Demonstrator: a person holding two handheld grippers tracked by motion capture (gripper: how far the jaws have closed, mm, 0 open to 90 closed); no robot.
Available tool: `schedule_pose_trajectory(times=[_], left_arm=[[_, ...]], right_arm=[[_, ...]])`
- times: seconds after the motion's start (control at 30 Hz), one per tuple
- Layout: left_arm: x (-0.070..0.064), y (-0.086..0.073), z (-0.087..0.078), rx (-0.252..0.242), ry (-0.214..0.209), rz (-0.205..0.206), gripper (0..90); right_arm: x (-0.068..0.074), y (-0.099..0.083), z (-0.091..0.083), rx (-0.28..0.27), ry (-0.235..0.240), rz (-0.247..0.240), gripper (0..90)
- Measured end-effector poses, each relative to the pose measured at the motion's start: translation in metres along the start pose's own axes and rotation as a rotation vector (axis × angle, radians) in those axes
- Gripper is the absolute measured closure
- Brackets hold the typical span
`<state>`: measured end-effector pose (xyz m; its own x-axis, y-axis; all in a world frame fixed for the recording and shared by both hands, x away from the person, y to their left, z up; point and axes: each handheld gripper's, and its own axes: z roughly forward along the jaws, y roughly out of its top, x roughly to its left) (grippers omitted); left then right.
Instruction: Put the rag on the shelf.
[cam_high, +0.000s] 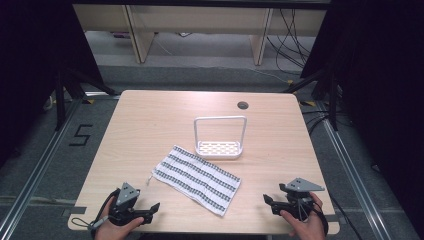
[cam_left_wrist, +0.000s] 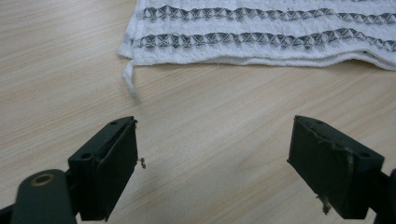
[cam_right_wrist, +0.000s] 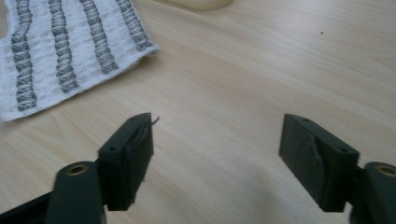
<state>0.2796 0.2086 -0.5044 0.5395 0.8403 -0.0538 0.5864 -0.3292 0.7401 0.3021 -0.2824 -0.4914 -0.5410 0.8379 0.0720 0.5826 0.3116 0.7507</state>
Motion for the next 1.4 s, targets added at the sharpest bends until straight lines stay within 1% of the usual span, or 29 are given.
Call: schedule_pose_trajectory(times=[0.07, 0.1, 0.13, 0.2, 0.23, 0.3, 0.33, 0.4, 0.5, 0.6, 0.63, 0.67, 0.8, 0.87, 0.9, 0.93, 0.97, 1.0, 1.03, 1.1, 1.13, 1.17, 1.2, 1.23, 1.27, 1.3, 1.33, 1.37, 1.4], left_arm=[[-0.001, 0.001, 0.0, -0.006, 0.001, 0.011, 15.2], [-0.003, 0.001, 0.002, -0.023, -0.011, -0.002, 15.3], [-0.004, 0.001, 0.002, -0.018, -0.008, 0.003, 15.3], [-0.006, 0.002, 0.001, -0.005, -0.013, 0.028, 15.3], [-0.008, 0.002, 0.002, -0.013, -0.021, 0.022, 15.4], [-0.01, 0.002, 0.002, -0.021, -0.025, 0.031, 15.8], [-0.014, 0.003, 0.003, -0.031, -0.036, 0.022, 15.8], [-0.018, 0.005, 0.003, -0.027, -0.049, 0.033, 16.1], [-0.024, 0.005, 0.006, -0.039, -0.07, 0.051, 16.1], [-0.034, 0.006, 0.009, -0.052, -0.092, 0.043, 16.2], [-0.036, 0.006, 0.009, -0.044, -0.1, 0.06, 16.6], [-0.038, 0.006, 0.01, -0.054, -0.104, 0.062, 16.8], [-0.046, 0.008, 0.01, -0.041, -0.142, 0.079, 17.6], [-0.05, 0.009, 0.011, -0.049, -0.147, 0.081, 18.0], [-0.05, 0.009, 0.011, -0.049, -0.147, 0.081, 18.2], [-0.054, 0.01, 0.011, -0.049, -0.156, 0.09, 18.5], [-0.056, 0.009, 0.012, -0.066, -0.159, 0.076, 18.6], [-0.058, 0.01, 0.012, -0.059, -0.16, 0.077, 18.7], [-0.058, 0.011, 0.011, -0.05, -0.169, 0.095, 18.8], [-0.061, 0.011, 0.012, -0.061, -0.181, 0.075, 19.3], [-0.063, 0.012, 0.012, -0.054, -0.179, 0.083, 19.6], [-0.063, 0.012, 0.012, -0.054, -0.179, 0.083, 19.7], [-0.066, 0.014, 0.014, -0.056, -0.186, 0.099, 19.9], [-0.067, 0.015, 0.015, -0.05, -0.183, 0.119, 20.3], [-0.068, 0.015, 0.016, -0.046, -0.19, 0.135, 20.8], [-0.068, 0.015, 0.016, -0.046, -0.19, 0.135, 21.2], [-0.073, 0.017, 0.017, -0.034, -0.207, 0.139, 21.5], [-0.075, 0.018, 0.019, -0.042, -0.21, 0.135, 21.7], [-0.077, 0.019, 0.019, -0.036, -0.222, 0.146, 22.2]], right_arm=[[-0.001, 0.0, 0.0, 0.0, -0.002, 0.003, 27.9], [-0.002, 0.0, 0.0, -0.007, -0.002, 0.006, 27.8], [-0.003, 0.0, 0.0, -0.007, 0.009, 0.01, 27.8], [-0.003, 0.0, -0.001, -0.003, -0.004, 0.009, 27.8], [-0.003, 0.0, -0.001, -0.007, -0.004, 0.012, 27.8], [-0.003, 0.0, -0.001, -0.006, -0.003, 0.009, 27.8], [-0.003, 0.0, -0.001, -0.008, -0.003, 0.005, 27.8], [-0.003, 0.001, -0.001, -0.013, -0.002, 0.0, 27.8], [-0.002, 0.001, -0.001, -0.02, 0.001, -0.005, 27.4], [0.0, 0.003, 0.0, -0.025, 0.006, -0.012, 27.4], [0.001, 0.003, 0.0, -0.023, 0.002, -0.01, 27.3], [0.001, 0.003, 0.0, -0.019, -0.002, -0.014, 27.4], [0.005, 0.004, 0.001, -0.024, 0.013, -0.016, 27.4], [0.006, 0.004, 0.002, -0.024, 0.024, -0.01, 27.5], [0.007, 0.005, 0.002, -0.019, 0.02, -0.028, 27.7], [0.008, 0.006, 0.003, -0.021, 0.031, -0.014, 27.8], [0.009, 0.007, 0.003, -0.017, 0.035, -0.019, 27.7], [0.01, 0.008, 0.004, -0.026, 0.037, -0.032, 27.8], [0.015, 0.008, 0.003, -0.014, 0.034, -0.007, 28.0], [0.018, 0.011, 0.004, -0.013, 0.038, -0.029, 28.3], [0.017, 0.012, 0.005, -0.014, 0.035, -0.049, 28.4], [0.017, 0.012, 0.005, -0.014, 0.035, -0.049, 28.4], [0.019, 0.015, 0.009, -0.015, 0.052, -0.067, 28.8], [0.021, 0.016, 0.01, -0.01, 0.036, -0.07, 29.1], [0.022, 0.017, 0.012, -0.004, 0.039, -0.078, 29.3], [0.023, 0.019, 0.013, -0.001, 0.046, -0.089, 29.4], [0.024, 0.02, 0.014, -0.002, 0.043, -0.097, 29.7], [0.026, 0.022, 0.015, 0.005, 0.046, -0.089, 29.9], [0.026, 0.024, 0.017, 0.0, 0.046, -0.104, 30.0]])
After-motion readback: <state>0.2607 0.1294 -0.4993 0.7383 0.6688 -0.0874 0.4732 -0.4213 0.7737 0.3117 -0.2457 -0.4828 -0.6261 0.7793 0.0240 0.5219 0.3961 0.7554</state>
